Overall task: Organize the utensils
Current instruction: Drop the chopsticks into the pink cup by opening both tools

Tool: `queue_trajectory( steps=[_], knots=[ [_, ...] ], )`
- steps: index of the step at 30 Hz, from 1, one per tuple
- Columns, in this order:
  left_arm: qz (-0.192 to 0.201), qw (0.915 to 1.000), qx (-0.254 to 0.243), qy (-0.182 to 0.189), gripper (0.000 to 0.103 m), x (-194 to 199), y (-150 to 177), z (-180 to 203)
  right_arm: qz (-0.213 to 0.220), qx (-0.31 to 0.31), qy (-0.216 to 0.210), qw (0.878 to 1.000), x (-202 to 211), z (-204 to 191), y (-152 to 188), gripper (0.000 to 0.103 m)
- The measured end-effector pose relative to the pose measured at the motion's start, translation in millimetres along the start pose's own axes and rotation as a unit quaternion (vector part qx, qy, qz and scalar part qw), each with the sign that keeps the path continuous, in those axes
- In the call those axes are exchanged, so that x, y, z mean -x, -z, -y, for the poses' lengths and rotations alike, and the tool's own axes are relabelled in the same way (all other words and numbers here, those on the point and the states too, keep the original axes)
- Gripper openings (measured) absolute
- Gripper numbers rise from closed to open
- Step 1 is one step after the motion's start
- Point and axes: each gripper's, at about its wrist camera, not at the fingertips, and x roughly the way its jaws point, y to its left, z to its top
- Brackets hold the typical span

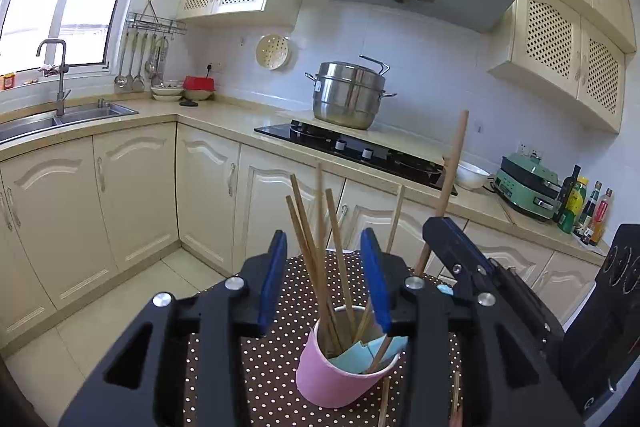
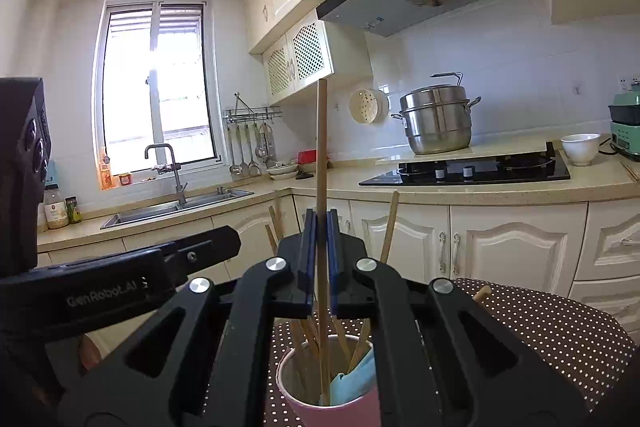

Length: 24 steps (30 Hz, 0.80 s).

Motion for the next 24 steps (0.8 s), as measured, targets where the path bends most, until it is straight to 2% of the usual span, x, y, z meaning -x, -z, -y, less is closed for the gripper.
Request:
queue_trajectory(
  steps=[9,14,24],
  knots=[
    [-0.008,0.9992,-0.009,-0.039,0.042,9.3,10.2,-7.6,-0.021,0.011,0.008,1.0,4.1,-4.8,8.0,0.006],
    [-0.017,0.9984,-0.011,-0.052,0.042,11.6,15.4,-12.5,-0.033,0.015,0.013,0.999,5.1,-7.6,11.9,0.006],
    [-0.009,0.9978,-0.016,-0.064,0.044,28.0,14.9,-14.8,-0.04,0.022,0.019,0.999,17.7,-14.5,9.1,0.007]
  ],
)
